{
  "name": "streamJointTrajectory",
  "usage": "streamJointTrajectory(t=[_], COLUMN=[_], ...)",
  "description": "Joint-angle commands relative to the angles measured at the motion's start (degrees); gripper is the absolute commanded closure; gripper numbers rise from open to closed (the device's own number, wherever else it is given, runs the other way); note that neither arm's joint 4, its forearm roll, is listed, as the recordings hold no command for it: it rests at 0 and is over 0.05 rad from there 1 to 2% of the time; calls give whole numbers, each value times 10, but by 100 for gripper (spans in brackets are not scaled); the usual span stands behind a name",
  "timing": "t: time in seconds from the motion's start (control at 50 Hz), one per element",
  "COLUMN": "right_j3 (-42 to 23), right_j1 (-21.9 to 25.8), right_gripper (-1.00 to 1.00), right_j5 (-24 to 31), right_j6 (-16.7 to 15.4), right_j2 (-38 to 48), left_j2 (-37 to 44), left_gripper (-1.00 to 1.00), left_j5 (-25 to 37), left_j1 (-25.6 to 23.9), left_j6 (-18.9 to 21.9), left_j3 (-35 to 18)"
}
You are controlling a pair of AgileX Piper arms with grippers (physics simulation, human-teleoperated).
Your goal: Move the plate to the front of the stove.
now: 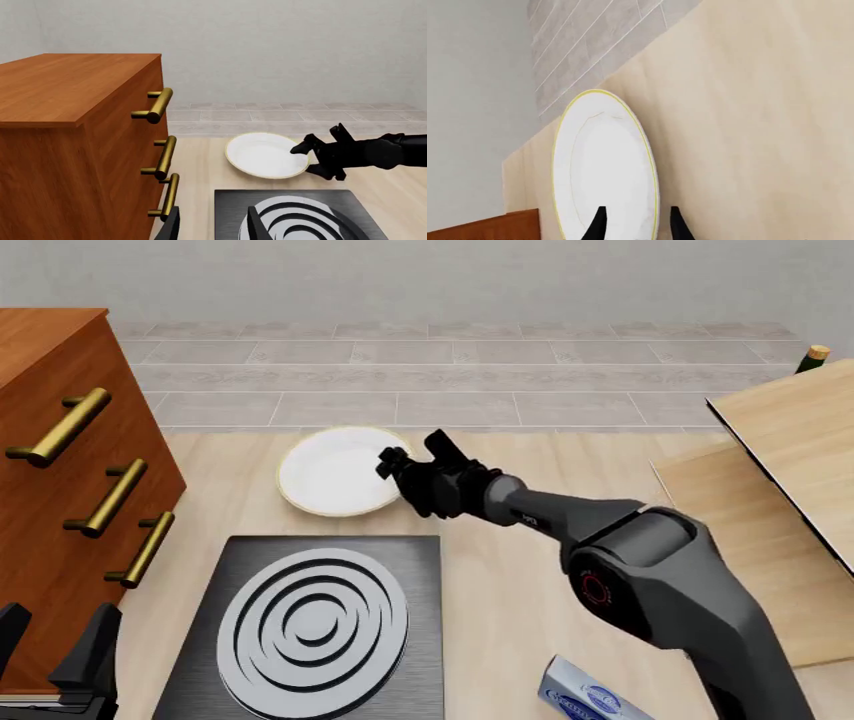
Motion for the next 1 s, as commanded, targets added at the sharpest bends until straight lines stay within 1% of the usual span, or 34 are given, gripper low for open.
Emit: streamJointTrajectory(t=[0.02,0.06,0.1,0.16,0.2,0.22,0.24,0.26,0.28,0.34,0.36,0.38,0.4,0.54,0.58,0.6,0.62,0.7,0.72,0.74,0.76,0.8,0.84,0.88,0.92,0.96,0.98,1.0], right_j3=[25,43,72,121,139,164,179,186,211,254,273,288,306,388,412,427,438,486,502,514,529,551,571,591,606,627,639,652], right_j1=[-15,-20,-20,-28,-34,-33,-39,-39,-39,-43,-44,-43,-43,-41,-40,-39,-40,-38,-36,-32,-30,-28,-27,-24,-32,-33,-37,-35], right_gripper=[-100,-100,-100,-100,-100,-100,-100,-100,-100,-100,-100,-100,-100,-100,-100,-100,-100,-100,-100,-100,-100,-100,-100,-100,-100,-100,-100,-100], right_j5=[23,25,16,12,13,6,10,10,3,-2,-2,-5,-6,0,-2,0,1,-1,1,0,4,7,17,21,28,33,38,39], right_j6=[-18,-26,-25,-41,-50,-49,-63,-64,-60,-67,-76,-77,-87,-122,-126,-139,-145,-160,-171,-175,-185,-189,-209,-212,-226,-231,-244,-243], right_j2=[-15,-33,-59,-109,-130,-151,-171,-177,-198,-242,-264,-280,-304,-411,-436,-458,-470,-521,-543,-559,-583,-613,-649,-680,-705,-732,-751,-763], left_j2=[0,0,0,0,0,0,0,0,0,0,0,0,0,0,0,0,0,0,0,0,0,0,0,0,0,0,0,0], left_gripper=[-100,-100,-100,-100,-100,-100,-100,-100,-100,-100,-100,-100,-100,-100,-100,-100,-100,-100,-100,-100,-100,-100,-100,-100,-100,-100,-100,-100], left_j5=[0,0,0,0,0,0,0,0,0,0,0,0,0,0,0,0,0,0,0,0,0,0,0,0,0,0,0,0], left_j1=[0,0,0,0,0,0,0,0,0,0,0,0,0,0,0,0,0,0,0,0,0,0,0,0,0,0,0,0], left_j6=[0,0,0,0,0,0,0,0,0,0,0,0,0,0,0,0,0,0,0,0,0,0,0,0,0,0,0,0], left_j3=[0,0,0,0,0,0,0,0,0,0,0,0,0,0,0,0,0,0,0,0,0,0,0,0,0,0,0,0])
